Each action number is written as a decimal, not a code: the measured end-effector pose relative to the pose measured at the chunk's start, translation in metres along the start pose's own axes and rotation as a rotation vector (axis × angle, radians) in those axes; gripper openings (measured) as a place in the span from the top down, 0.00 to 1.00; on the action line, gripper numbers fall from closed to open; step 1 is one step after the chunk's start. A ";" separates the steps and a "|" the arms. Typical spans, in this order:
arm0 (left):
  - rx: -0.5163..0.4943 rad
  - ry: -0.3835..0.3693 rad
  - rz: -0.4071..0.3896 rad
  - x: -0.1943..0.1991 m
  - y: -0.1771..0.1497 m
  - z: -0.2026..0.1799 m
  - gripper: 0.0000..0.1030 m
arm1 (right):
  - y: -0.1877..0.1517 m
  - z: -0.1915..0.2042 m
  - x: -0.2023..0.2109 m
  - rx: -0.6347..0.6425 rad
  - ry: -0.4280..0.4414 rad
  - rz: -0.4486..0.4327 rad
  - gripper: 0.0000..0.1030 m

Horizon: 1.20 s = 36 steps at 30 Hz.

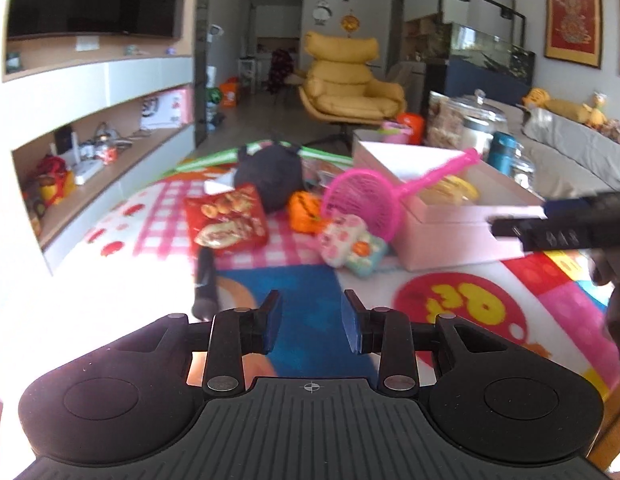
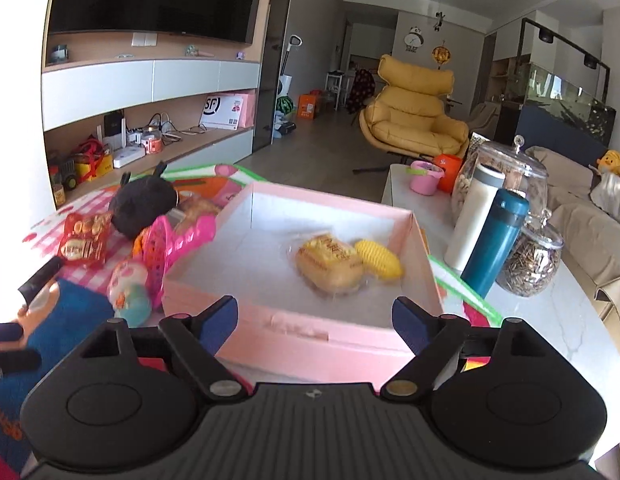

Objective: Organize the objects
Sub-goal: 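Release the corn cob with the left gripper while the right gripper lowers the bun inside, then grasp the black marker with the left gripper and carry it toward the box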

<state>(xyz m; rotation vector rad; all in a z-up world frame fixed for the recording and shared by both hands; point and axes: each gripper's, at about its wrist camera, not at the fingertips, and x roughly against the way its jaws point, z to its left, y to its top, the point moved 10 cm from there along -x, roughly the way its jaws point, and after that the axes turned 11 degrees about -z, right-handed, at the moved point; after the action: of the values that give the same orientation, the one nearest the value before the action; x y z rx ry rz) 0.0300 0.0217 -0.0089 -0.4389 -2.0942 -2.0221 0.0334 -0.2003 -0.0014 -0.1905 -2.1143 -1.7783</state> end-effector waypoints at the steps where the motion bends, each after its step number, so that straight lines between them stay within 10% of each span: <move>1: 0.009 0.046 -0.015 -0.001 0.005 0.012 0.66 | -0.007 0.002 0.002 -0.003 0.004 0.009 0.16; 9: 0.057 0.212 0.093 -0.056 0.000 0.071 0.66 | -0.045 0.017 0.007 0.016 0.011 0.059 0.14; 17: 0.077 0.215 0.126 -0.077 -0.008 0.078 0.77 | -0.040 0.017 0.015 0.033 0.005 0.021 0.06; 36: 0.067 -0.117 0.109 -0.031 -0.019 -0.027 0.80 | -0.052 0.023 0.013 0.092 -0.035 -0.018 0.00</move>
<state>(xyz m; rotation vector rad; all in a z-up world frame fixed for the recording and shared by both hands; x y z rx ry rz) 0.0504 -0.0080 -0.0364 -0.6605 -2.1464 -1.9025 -0.0006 -0.1903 -0.0478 -0.1799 -2.2229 -1.6948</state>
